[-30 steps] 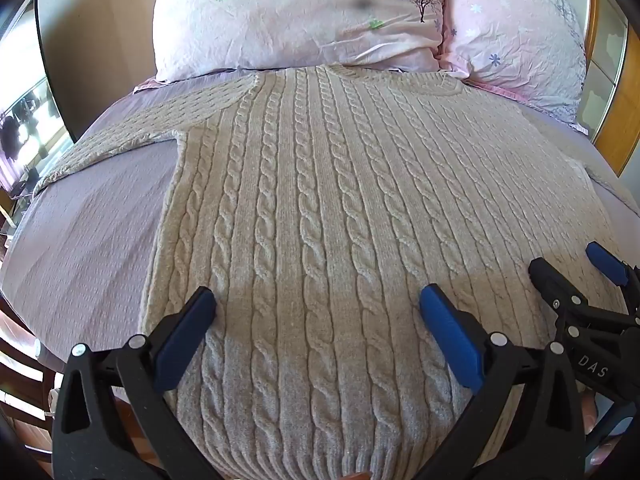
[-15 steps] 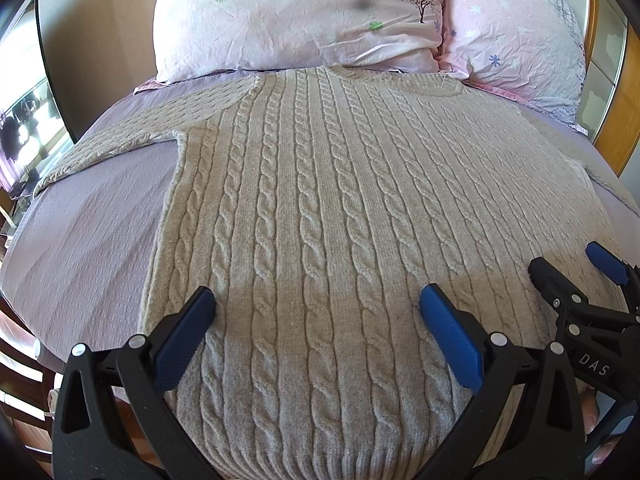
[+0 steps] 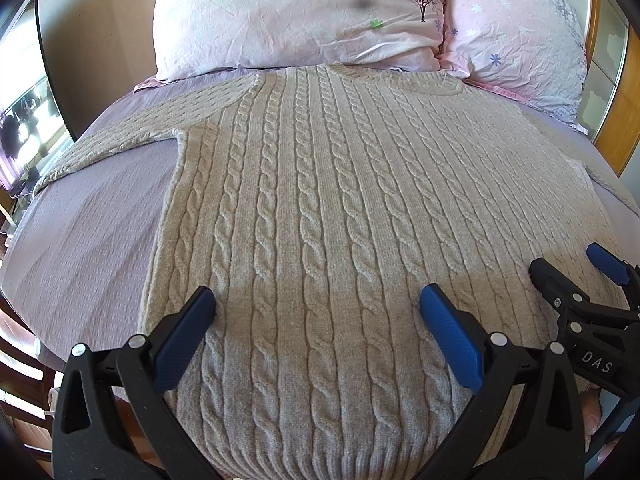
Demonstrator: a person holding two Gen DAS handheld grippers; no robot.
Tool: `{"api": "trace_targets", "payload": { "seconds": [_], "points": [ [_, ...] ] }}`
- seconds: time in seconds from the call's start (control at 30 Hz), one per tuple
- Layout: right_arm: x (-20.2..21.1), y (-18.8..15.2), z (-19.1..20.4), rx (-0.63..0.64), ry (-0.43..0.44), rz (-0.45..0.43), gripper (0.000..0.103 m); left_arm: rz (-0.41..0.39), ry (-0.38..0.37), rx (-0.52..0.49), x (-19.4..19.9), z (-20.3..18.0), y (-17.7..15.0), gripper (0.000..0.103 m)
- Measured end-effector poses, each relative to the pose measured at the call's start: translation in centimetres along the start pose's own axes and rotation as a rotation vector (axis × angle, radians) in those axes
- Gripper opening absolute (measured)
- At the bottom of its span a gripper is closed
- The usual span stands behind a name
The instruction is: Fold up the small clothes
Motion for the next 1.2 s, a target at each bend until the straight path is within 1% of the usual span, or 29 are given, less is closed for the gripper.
{"api": "trace_targets", "payload": {
  "seconds": [0.53,0.73,0.77,0.83,0.87,0.93,0.97,1.0,1.03,1.1,1.17,1.2],
  "points": [
    [-0.1,0.2,0.3,0.000,-0.001,0.009,0.102,0.001,0.000,0.000,0.0,0.0,0.0,0.101],
    [-0.2,0.2,0.4,0.015,0.009,0.006,0.102,0.020,0.000,-0.007,-0.4,0.4,0.2,0.101],
    [-0.2,0.2,0.3,0.026,0.017,0.003,0.102,0.024,-0.002,-0.012,-0.4,0.3,0.3,0.101],
    [-0.1,0.2,0.2,0.063,0.062,-0.021,0.102,0.031,-0.006,-0.020,-0.6,0.0,0.1,0.101],
    [-0.1,0.2,0.2,0.086,0.090,-0.028,0.102,0.035,-0.012,-0.031,-0.6,0.0,0.2,0.101],
    [0.1,0.4,-0.5,0.119,0.160,-0.010,0.102,0.036,-0.021,-0.040,-0.5,0.1,0.2,0.101],
    [0.4,0.7,-1.2,0.104,0.193,-0.009,0.102,0.037,-0.023,-0.043,-0.5,0.1,0.2,0.101],
    [1.1,1.5,-3.1,0.043,0.222,-0.040,0.102,0.040,-0.025,-0.049,-0.5,0.1,0.2,0.101],
    [1.7,2.3,-5.1,-0.014,0.224,-0.071,0.102,0.043,-0.027,-0.053,-0.5,0.1,0.3,0.101],
    [2.4,4.0,-10.6,-0.174,0.177,-0.122,0.102,0.052,-0.035,-0.063,-0.5,0.1,0.5,0.101],
    [2.2,5.1,-16.7,-0.355,0.108,-0.133,0.102,0.061,-0.047,-0.069,-0.8,0.2,1.1,0.101],
    [1.8,5.2,-20.4,-0.469,0.081,-0.128,0.102,0.059,-0.041,-0.064,-1.0,0.6,1.6,0.101]
  ]
}}
Point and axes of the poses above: each gripper's, at about its wrist camera, not at the fingertips, and x roughly against the way its jaws point, z to its left, y to its top, the point moved 4 cm from there along -x, roughly the way its jaws point, and after that the axes turned 1 degree about -z, right-handed, at the moved point
